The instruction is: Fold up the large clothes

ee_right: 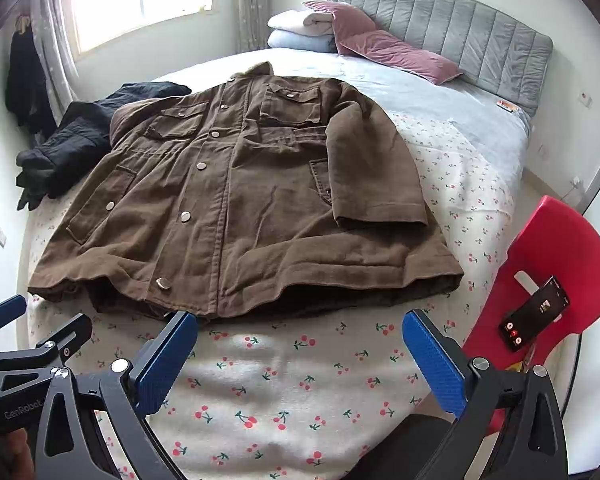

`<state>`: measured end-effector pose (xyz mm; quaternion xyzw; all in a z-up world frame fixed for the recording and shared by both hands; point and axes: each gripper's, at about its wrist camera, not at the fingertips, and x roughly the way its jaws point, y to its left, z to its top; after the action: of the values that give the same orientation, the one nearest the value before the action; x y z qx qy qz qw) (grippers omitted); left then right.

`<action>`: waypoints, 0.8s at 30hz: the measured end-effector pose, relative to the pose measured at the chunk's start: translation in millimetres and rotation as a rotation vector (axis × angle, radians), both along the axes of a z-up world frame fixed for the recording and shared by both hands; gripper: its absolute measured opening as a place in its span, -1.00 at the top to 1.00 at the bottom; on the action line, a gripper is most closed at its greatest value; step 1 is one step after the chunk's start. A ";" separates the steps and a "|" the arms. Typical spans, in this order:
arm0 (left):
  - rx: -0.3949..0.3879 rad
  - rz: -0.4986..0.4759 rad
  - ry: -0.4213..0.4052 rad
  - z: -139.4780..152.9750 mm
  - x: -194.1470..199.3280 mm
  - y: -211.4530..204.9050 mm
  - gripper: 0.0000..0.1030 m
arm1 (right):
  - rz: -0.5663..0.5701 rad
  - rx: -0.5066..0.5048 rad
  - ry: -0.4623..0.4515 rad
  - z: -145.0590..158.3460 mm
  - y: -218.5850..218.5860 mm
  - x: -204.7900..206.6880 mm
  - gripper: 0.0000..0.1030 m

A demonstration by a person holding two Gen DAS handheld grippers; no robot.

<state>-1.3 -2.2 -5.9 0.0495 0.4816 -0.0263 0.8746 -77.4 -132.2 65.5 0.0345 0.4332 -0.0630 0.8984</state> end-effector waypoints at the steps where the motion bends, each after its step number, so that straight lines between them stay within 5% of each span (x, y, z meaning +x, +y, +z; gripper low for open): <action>1: -0.001 0.000 0.001 0.1 0.0 -0.1 -0.99 | 0.000 0.002 0.000 0.2 0.1 0.1 -1.00; 24: -0.001 0.001 -0.001 3.4 -2.2 -4.9 -0.99 | 0.003 0.005 0.001 -0.4 0.3 -0.8 -1.00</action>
<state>-3.5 -7.2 -2.6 0.0491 0.4813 -0.0262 0.8748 -78.2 -132.0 65.2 0.0361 0.4340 -0.0606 0.8982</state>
